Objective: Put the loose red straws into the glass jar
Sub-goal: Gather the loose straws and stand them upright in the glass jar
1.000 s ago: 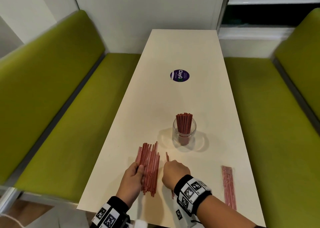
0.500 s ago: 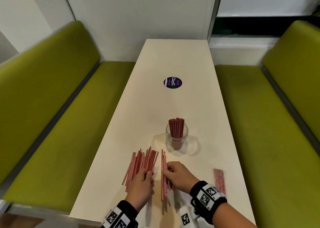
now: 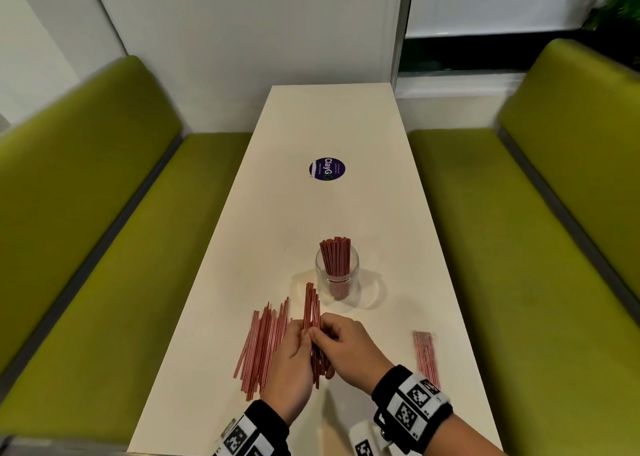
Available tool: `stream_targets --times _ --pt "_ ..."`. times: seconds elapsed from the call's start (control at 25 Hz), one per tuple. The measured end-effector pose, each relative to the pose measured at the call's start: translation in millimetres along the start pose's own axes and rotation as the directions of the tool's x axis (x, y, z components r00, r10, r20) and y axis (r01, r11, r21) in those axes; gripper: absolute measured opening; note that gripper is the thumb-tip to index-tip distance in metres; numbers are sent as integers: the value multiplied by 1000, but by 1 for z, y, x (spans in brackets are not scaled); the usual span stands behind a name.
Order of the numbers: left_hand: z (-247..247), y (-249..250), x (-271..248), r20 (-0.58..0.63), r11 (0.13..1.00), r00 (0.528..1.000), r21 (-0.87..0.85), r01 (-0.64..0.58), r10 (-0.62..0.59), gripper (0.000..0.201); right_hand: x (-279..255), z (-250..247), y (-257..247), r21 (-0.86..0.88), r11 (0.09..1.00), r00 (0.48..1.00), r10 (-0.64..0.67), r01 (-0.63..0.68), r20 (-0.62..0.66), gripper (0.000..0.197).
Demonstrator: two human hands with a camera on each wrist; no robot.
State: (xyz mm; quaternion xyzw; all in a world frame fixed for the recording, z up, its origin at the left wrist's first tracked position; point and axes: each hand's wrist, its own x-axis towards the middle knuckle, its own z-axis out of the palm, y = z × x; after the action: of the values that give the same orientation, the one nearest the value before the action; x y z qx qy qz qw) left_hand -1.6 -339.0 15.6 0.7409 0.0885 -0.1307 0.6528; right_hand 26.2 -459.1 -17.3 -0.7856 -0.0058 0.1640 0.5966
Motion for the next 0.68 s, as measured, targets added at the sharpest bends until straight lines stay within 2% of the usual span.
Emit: stream_targets --times 0.12,0.32,0.44,0.52,0.6,0.68 --pt "-2 5 -2 64 997 998 -80 9 -4 38 0 -3 -4 -48 999 1000 -24 24 5 25" --pt "-5 -4 4 -35 989 997 -137 57 -62 37 -2 -5 -3 -180 980 996 -84 86 16 21" --pt "-9 -9 8 -28 979 994 -182 95 -102 44 -2 -6 -4 -236 963 992 -127 128 22 23" --pt "-10 -11 8 -39 989 997 -132 66 -72 40 -3 -4 -5 -274 952 991 -132 137 36 24" --pt "-9 -11 7 -33 997 999 -78 22 -24 30 -3 -1 -7 -246 962 993 -117 121 31 27" --pt "-5 -11 6 -1 994 999 -97 42 -42 26 -5 2 -9 -159 985 998 -63 64 6 33"
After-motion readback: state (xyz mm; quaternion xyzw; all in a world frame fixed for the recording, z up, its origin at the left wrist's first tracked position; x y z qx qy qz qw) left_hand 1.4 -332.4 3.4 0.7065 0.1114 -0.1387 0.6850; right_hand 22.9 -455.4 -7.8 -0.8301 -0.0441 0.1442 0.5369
